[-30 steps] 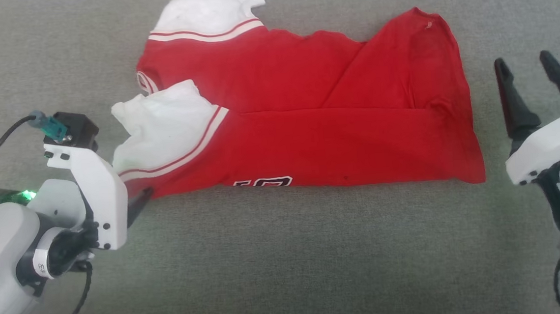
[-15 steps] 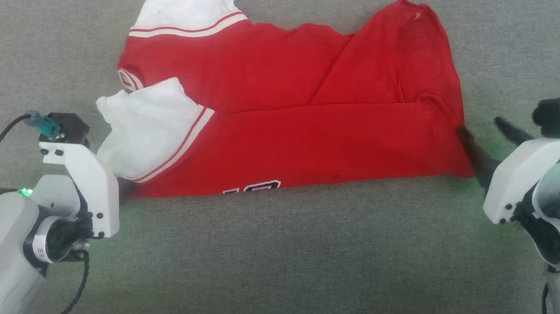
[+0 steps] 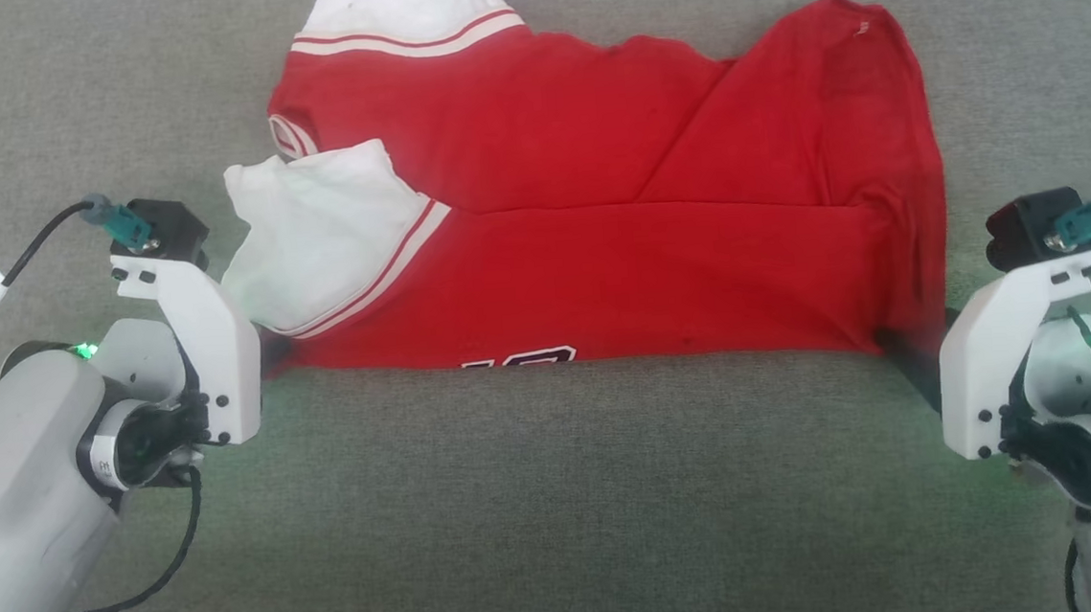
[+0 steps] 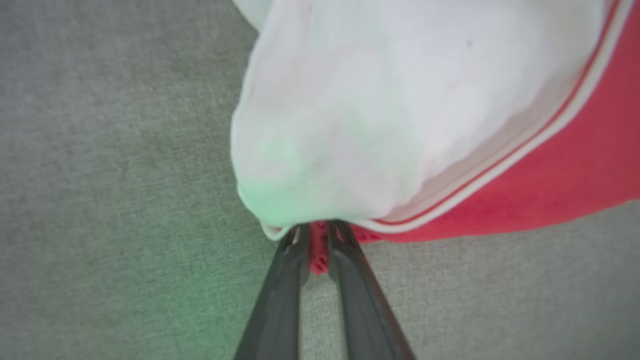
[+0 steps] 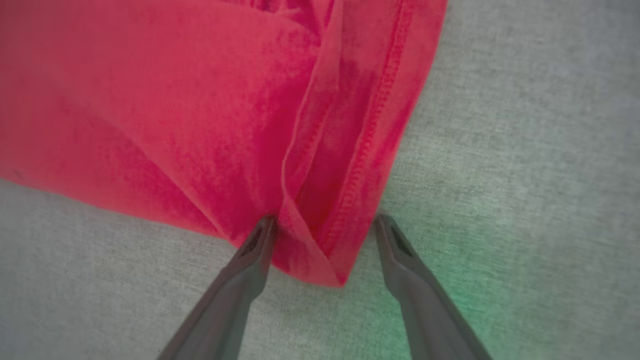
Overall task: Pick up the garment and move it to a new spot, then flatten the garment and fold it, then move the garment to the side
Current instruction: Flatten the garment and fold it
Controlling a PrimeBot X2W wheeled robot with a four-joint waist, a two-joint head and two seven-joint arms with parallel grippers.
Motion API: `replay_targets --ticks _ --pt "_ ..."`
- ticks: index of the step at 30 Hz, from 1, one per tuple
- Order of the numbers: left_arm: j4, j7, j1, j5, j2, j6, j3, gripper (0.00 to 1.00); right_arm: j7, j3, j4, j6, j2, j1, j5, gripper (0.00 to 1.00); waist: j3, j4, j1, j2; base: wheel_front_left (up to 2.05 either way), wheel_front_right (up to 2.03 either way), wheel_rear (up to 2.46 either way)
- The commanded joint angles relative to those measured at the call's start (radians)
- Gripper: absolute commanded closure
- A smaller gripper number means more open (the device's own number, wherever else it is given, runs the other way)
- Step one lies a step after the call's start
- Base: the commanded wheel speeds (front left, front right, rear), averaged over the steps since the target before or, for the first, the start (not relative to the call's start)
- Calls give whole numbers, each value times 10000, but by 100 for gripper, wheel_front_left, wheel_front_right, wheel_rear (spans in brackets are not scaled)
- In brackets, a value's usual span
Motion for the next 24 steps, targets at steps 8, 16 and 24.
replay_targets --ticks 8,16,24 --pt "447 39 283 23 -429 -195 -389 100 883 73 356 2 -161 -364 -241 100 -2 145 0 -1 0 0 0" --pt "9 465 287 -137 37 93 -253 100 1635 167 -298 2 -782 -346 227 100 -429 146 0 -1 0 0 0" --pt "-1404 1031 570 -166 819 878 -214 100 2489 -35 -970 1 -1471 150 747 100 -821 226 0 -1 0 0 0"
